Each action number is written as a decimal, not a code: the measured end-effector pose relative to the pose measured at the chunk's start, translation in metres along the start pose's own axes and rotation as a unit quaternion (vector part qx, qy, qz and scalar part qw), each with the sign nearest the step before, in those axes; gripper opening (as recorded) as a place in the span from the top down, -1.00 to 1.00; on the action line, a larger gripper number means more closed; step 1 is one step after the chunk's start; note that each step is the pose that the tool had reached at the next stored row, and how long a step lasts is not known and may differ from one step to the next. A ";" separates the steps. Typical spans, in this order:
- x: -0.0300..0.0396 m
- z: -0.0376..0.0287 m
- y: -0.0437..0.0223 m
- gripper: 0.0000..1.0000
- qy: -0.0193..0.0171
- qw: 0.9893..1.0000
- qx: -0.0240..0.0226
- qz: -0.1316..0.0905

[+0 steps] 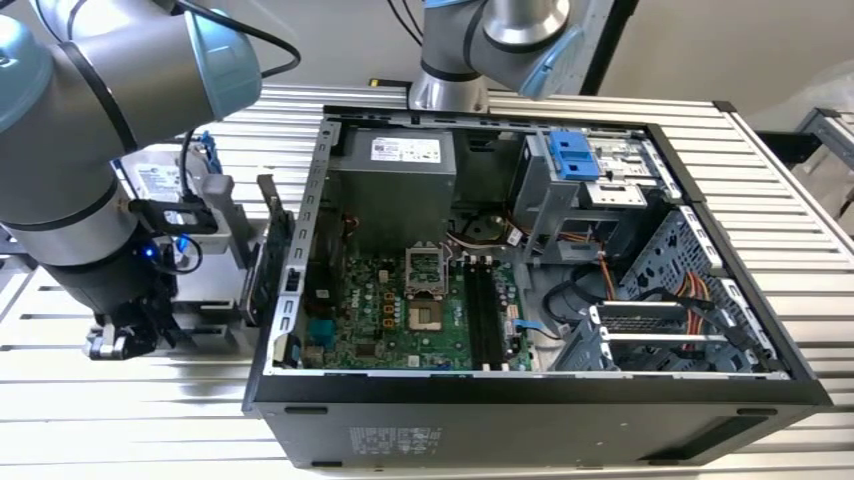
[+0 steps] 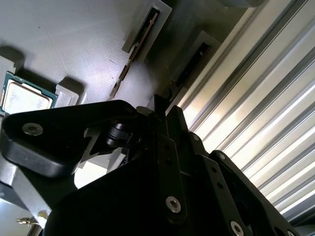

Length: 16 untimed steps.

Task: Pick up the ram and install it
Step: 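Pick up the ram and move it above insertion slot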

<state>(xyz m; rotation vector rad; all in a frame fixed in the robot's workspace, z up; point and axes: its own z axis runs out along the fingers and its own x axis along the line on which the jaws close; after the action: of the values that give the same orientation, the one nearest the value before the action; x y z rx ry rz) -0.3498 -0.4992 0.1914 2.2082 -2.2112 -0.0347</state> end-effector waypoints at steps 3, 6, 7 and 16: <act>0.0000 0.0001 0.0000 -1.00 0.000 1.000 0.000 0.000; 0.0000 0.0001 0.0000 1.00 0.000 1.000 0.000 0.000; 0.0000 0.0001 0.0000 1.00 0.000 1.000 0.000 0.000; 0.0000 0.0004 0.0000 1.00 0.000 1.000 0.000 0.000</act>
<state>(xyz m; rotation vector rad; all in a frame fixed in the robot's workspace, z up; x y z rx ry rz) -0.3498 -0.4992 0.1910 2.2081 -2.2112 -0.0348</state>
